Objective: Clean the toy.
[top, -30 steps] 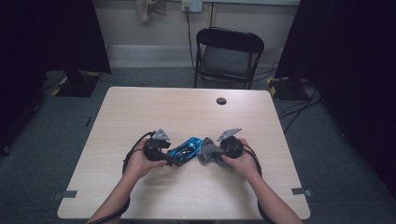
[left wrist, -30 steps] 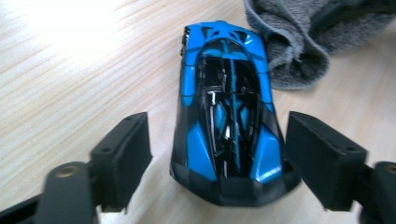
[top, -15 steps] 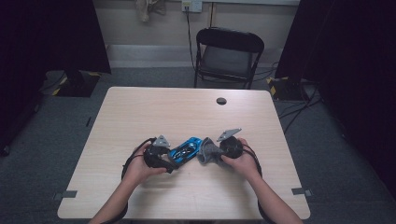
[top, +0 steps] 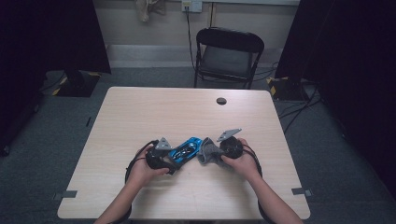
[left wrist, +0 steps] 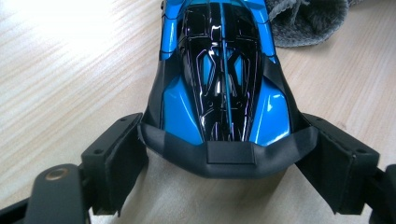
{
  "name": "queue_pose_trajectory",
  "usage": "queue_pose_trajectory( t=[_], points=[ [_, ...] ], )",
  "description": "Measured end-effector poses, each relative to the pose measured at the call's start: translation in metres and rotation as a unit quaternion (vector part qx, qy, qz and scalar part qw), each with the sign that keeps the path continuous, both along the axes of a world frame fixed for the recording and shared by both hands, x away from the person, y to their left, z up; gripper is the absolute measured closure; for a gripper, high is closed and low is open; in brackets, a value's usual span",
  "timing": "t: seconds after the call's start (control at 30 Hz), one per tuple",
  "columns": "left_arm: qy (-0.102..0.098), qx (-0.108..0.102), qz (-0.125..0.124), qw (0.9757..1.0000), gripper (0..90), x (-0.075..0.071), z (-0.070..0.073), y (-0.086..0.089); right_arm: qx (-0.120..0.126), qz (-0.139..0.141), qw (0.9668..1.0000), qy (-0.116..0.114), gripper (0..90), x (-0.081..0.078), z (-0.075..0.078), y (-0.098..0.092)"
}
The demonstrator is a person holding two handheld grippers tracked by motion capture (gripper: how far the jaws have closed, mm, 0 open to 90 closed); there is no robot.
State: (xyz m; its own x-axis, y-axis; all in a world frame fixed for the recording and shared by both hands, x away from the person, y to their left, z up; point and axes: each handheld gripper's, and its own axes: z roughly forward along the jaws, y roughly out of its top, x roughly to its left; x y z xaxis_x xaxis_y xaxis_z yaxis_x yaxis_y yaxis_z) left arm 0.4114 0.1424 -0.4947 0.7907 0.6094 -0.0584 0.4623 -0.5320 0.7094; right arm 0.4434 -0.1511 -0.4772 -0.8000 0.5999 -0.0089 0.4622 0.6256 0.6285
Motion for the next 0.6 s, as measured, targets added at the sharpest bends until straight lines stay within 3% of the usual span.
queue_pose_trajectory(
  t=[0.33,0.6],
  points=[
    [-0.019,0.006,-0.003,0.9998,23.4,-0.0014,-0.0016,-0.0049,0.0,-0.002,1.0,-0.001,70.2,-0.0007,-0.0001,0.0],
    [-0.019,0.007,-0.008,0.9998,24.3,-0.0019,-0.0015,-0.0028,-0.006,0.004,0.9999,-0.008,70.5,-0.0028,0.0024,0.0]
  ],
)
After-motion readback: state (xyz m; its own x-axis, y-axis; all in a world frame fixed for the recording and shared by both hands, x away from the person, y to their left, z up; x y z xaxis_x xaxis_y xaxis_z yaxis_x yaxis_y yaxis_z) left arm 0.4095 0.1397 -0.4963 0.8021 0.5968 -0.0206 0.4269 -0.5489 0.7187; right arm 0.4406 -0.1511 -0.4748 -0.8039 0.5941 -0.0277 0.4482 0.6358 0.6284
